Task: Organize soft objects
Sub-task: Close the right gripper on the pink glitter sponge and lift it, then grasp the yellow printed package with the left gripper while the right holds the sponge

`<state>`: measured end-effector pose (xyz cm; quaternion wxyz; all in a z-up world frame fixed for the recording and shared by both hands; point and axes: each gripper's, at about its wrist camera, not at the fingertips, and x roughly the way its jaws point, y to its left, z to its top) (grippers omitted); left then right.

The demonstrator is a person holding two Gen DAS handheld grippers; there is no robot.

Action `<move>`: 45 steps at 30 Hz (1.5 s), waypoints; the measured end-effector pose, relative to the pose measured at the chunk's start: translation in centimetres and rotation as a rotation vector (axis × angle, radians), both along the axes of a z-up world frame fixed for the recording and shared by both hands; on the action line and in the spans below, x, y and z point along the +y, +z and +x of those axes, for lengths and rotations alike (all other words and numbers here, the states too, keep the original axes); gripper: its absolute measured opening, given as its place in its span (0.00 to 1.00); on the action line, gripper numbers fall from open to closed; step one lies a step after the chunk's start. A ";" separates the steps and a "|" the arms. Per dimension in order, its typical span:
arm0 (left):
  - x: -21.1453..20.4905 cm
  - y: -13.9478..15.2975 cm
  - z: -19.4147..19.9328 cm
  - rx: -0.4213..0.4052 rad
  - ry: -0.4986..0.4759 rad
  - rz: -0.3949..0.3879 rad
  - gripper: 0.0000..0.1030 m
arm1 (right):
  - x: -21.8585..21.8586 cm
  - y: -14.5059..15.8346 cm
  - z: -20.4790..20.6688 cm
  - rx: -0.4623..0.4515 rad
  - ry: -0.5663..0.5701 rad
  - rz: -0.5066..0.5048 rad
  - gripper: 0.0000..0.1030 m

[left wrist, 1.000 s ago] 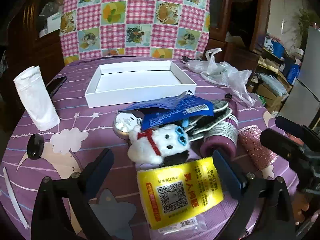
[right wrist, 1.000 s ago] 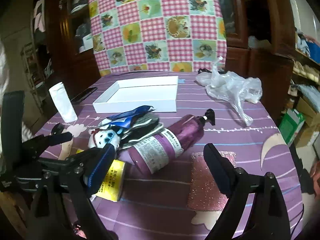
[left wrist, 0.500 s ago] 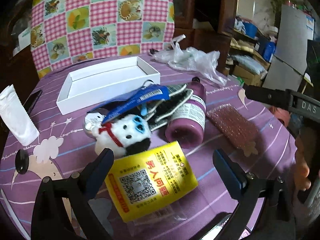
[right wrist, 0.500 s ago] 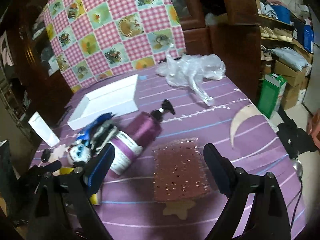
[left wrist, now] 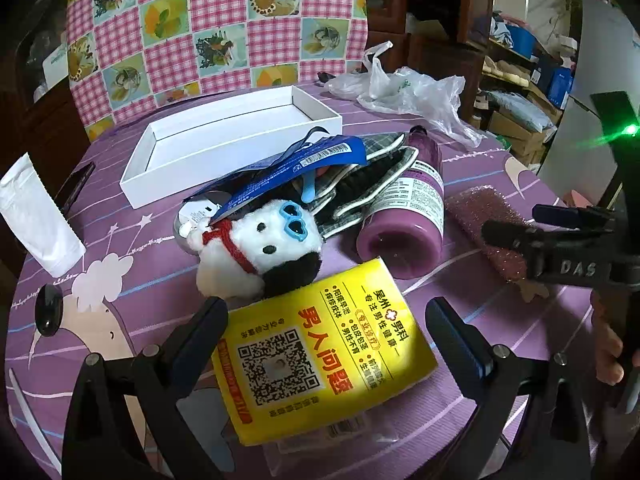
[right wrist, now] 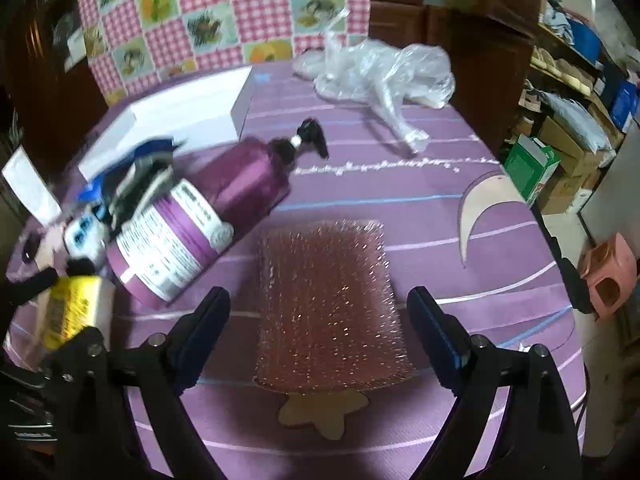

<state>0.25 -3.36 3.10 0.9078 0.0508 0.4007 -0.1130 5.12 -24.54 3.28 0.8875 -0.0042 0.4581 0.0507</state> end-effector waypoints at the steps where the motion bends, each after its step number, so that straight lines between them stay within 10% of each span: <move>1: 0.0 0.0 0.1 0.000 0.002 0.005 0.98 | 0.0 -0.3 0.2 0.014 0.000 -0.004 0.88; 27: 1.7 0.5 -0.1 0.069 0.149 -0.092 0.98 | 0.9 -1.8 0.6 0.068 0.010 -0.060 0.76; 32: 0.8 -1.2 0.8 0.171 0.144 -0.031 0.98 | 1.0 -1.8 0.5 0.065 0.008 -0.062 0.76; 38: 2.3 -1.8 1.3 0.231 0.173 -0.132 0.97 | 1.0 -1.8 0.5 0.065 0.008 -0.068 0.76; 45: 3.5 -1.1 0.8 0.197 0.193 -0.180 0.70 | 0.8 -1.7 0.4 0.064 0.000 -0.062 0.76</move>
